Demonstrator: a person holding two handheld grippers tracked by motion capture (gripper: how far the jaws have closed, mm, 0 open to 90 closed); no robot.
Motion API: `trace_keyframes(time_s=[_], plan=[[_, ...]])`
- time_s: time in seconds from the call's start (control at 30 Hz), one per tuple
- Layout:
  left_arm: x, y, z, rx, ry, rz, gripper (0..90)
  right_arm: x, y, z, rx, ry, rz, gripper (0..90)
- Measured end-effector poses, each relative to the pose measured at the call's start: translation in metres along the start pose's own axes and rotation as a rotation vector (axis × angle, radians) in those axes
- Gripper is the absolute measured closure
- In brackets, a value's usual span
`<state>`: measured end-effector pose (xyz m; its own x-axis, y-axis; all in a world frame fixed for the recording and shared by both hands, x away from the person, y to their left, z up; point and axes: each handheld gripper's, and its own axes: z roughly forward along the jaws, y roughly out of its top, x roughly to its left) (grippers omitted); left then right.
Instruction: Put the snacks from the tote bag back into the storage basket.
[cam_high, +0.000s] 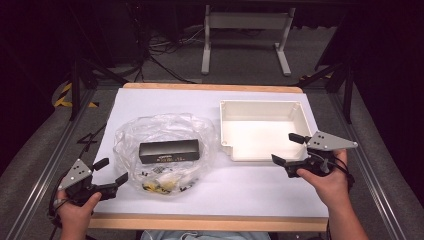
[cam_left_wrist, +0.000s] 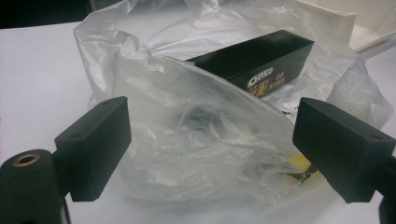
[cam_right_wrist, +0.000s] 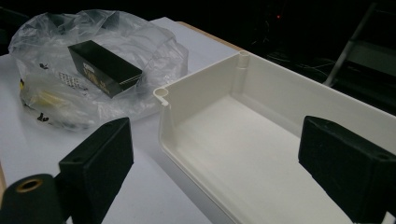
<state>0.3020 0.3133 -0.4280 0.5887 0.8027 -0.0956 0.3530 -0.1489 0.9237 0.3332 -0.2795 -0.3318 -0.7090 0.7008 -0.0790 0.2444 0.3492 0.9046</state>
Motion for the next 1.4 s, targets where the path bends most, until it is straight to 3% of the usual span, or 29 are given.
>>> trace_keyframes(time_s=[0.57, 1.4], plan=[[-0.002, 0.0, -0.003, -0.004, 0.005, 0.002, 12.4, -0.004, 0.032, 0.019, 0.002, 0.094, -0.071, 10.8], [-0.003, -0.002, -0.009, -0.006, 0.009, 0.006, 12.4, 0.008, 0.099, 0.074, -0.022, 0.265, -0.217, 10.3]])
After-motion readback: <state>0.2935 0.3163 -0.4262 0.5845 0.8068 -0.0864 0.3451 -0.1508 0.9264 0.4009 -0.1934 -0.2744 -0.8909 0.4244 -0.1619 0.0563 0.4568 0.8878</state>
